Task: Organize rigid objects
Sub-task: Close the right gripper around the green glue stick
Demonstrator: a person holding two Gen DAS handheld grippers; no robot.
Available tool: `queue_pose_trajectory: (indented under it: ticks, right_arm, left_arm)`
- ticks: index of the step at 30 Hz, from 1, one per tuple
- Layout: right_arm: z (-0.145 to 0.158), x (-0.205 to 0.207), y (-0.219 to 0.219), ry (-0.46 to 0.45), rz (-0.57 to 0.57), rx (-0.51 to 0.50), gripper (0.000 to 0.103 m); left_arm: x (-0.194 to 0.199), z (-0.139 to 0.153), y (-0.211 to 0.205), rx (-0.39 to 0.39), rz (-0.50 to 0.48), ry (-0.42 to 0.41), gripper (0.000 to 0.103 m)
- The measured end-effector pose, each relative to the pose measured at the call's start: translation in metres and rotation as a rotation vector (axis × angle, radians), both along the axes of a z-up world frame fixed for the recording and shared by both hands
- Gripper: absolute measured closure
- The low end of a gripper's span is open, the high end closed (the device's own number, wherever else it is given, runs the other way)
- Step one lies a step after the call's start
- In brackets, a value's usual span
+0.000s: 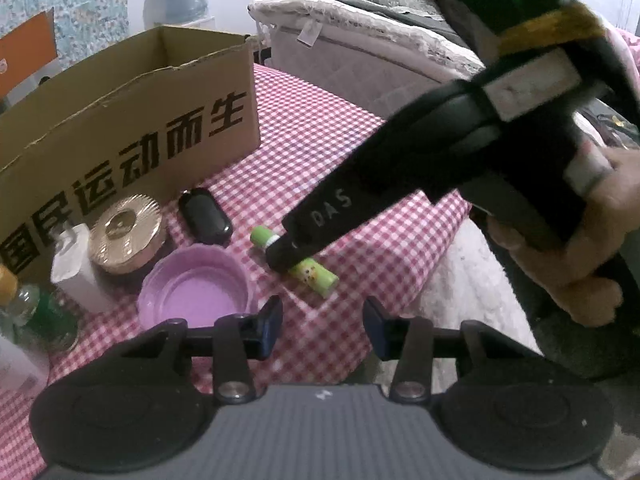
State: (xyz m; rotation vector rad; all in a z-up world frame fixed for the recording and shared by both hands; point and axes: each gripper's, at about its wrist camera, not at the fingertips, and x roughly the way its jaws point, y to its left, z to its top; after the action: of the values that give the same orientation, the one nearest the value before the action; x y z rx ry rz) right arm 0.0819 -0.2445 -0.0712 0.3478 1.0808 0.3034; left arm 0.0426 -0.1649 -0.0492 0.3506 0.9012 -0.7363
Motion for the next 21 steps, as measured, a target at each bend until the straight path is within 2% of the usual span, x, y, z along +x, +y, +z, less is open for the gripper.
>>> queue_pose_trajectory:
  ticks: [6,15,21]
  right_arm:
    - [-0.001,-0.005,-0.013,0.029,-0.046,0.057,0.089]
    - [-0.008,-0.002,-0.034,0.074,-0.077,0.174,0.089]
    - [-0.009,-0.005,-0.039,0.061,-0.079,0.211,0.088]
  left_arm:
    - [0.012,-0.003,-0.016,-0.001,0.005,0.024,0.057]
    - [0.018,-0.006,-0.026,0.02,0.021,0.007,0.056]
    - [0.02,-0.003,-0.026,0.007,0.039,0.012,0.056]
